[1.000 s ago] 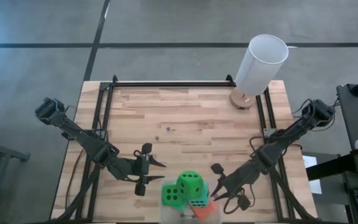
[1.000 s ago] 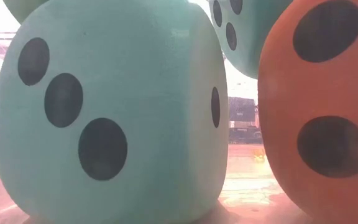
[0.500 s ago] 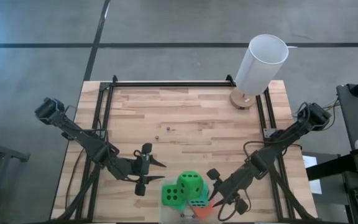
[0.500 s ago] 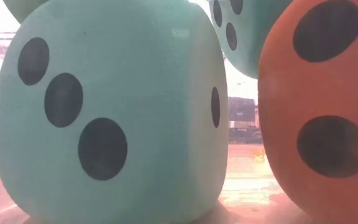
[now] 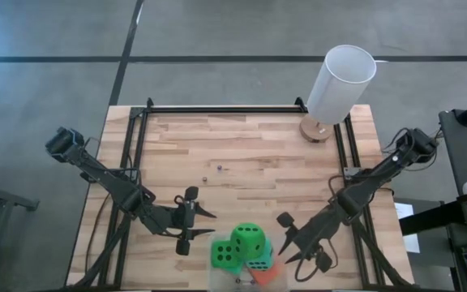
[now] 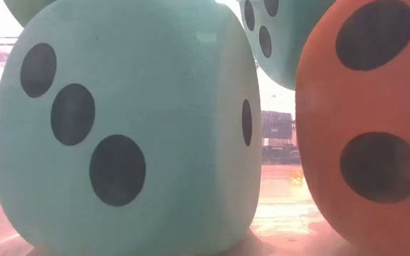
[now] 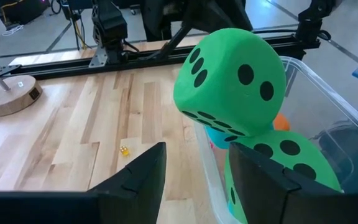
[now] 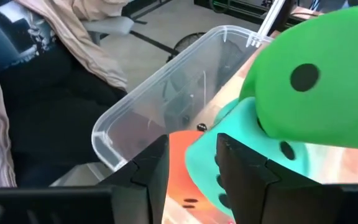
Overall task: Pick & Place Dice
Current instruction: Put the small black dice into the transparent bin
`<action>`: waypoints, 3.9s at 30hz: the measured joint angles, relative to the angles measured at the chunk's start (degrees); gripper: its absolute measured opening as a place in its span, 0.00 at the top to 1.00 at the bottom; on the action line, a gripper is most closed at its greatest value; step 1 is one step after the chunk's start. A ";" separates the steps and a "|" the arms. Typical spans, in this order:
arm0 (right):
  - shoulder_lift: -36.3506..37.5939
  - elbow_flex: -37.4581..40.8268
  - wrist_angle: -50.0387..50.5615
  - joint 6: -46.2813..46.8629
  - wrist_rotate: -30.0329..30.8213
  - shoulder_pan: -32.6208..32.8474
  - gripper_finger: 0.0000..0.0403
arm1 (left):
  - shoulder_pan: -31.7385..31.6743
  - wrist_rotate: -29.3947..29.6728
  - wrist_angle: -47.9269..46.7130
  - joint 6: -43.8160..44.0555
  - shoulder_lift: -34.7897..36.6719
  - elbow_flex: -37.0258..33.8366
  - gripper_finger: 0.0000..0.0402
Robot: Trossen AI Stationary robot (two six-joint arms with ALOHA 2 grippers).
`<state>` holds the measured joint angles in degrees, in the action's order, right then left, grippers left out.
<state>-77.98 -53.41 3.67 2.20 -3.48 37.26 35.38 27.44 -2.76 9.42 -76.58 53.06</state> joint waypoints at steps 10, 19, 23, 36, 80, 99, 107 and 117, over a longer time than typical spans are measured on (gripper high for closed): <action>9.58 0.16 7.91 -2.75 3.82 -0.02 0.74 | -0.65 0.00 -8.76 1.52 3.40 0.02 0.52; 16.79 0.24 9.94 -2.84 12.64 -0.20 0.78 | -3.41 8.17 -28.60 12.07 11.43 0.04 0.54; 18.32 0.26 9.96 -2.77 15.80 -0.20 0.79 | -6.98 7.73 -30.33 14.44 12.03 -2.45 0.56; 19.00 0.28 9.91 -2.62 18.82 -0.17 0.80 | -27.80 -3.05 -28.60 27.01 10.96 -12.42 0.58; 18.84 0.70 11.18 -2.69 23.12 -0.15 0.84 | -30.93 -3.06 -18.79 48.43 -18.36 -8.79 0.55; 18.84 0.70 11.14 -2.64 23.03 -0.17 0.84 | -30.91 -2.67 -18.08 50.76 -20.74 -8.77 0.54; 18.84 0.70 11.14 -2.67 23.03 -0.17 0.85 | -30.97 -4.52 -18.03 50.56 -20.65 -8.72 0.53; 18.84 0.70 11.11 -2.40 23.03 -0.17 0.83 | -30.97 -3.89 -18.37 52.57 -20.69 -8.79 0.60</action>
<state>-59.13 -52.71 14.79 -0.21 19.55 37.08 4.40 23.55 -21.13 61.99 -97.26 44.27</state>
